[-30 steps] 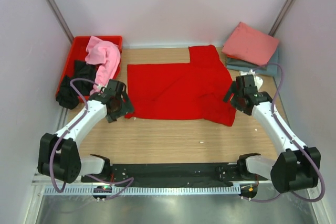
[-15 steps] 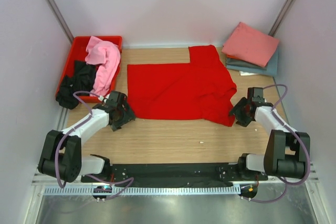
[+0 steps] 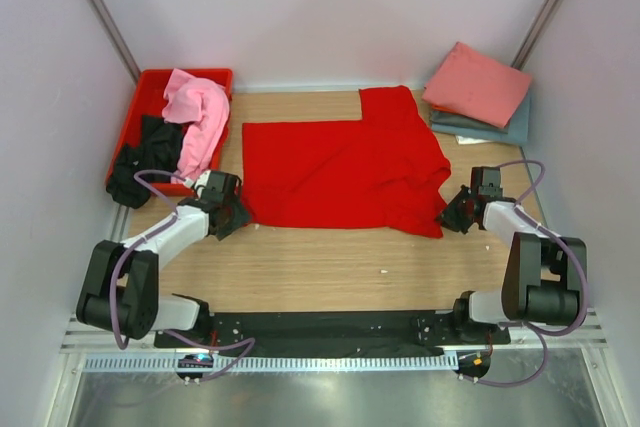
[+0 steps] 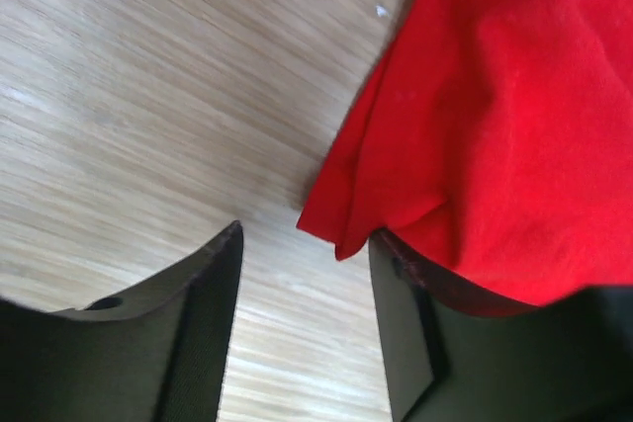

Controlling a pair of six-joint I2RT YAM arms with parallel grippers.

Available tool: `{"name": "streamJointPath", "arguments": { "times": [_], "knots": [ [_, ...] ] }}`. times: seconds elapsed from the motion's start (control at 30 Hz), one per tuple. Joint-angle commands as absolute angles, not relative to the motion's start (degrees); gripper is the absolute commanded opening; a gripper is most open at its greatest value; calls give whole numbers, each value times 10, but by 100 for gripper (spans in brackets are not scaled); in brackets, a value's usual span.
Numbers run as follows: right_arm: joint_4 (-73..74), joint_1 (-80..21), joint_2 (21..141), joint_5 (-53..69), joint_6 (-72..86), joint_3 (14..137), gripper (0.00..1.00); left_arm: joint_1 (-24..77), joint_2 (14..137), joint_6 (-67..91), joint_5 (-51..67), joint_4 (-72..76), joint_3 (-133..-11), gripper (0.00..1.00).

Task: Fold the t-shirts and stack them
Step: Fold the tshirt

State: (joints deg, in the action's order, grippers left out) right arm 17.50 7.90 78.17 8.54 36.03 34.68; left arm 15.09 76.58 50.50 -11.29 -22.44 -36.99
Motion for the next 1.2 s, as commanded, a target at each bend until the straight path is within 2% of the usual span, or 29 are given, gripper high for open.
{"name": "streamJointPath", "arguments": {
  "times": [0.0, 0.23, 0.3, 0.37, 0.5, 0.57, 0.63, 1.03, 1.1, 1.17],
  "knots": [
    [164, 83, 797, 93, 347, 339, 18, 147, 780, 496, -154, -183, -379, 53],
    [154, 97, 815, 115, 337, 342, 3, 147, 838, 465, -124, -116, -395, 39],
    [151, 99, 819, 127, 336, 342, 1, 147, 854, 453, -110, -91, -396, 23],
    [150, 106, 815, 137, 340, 342, 1, 147, 863, 429, -86, -66, -400, 0],
    [180, 127, 782, 113, 343, 355, 1, 147, 824, 396, -80, -109, -419, 0],
    [212, 154, 747, 61, 348, 359, 1, 147, 745, 416, -170, -197, -418, 0],
    [221, 166, 713, 44, 353, 357, 1, 142, 696, 440, -171, -226, -406, 0],
    [279, 174, 631, 75, 366, 323, 1, 134, 606, 463, -220, -405, -419, 0],
    [275, 173, 626, 71, 370, 314, 1, 134, 592, 471, -228, -424, -424, 4],
    [268, 174, 627, 49, 370, 313, 25, 133, 581, 468, -230, -443, -444, 9]
  ]
}}
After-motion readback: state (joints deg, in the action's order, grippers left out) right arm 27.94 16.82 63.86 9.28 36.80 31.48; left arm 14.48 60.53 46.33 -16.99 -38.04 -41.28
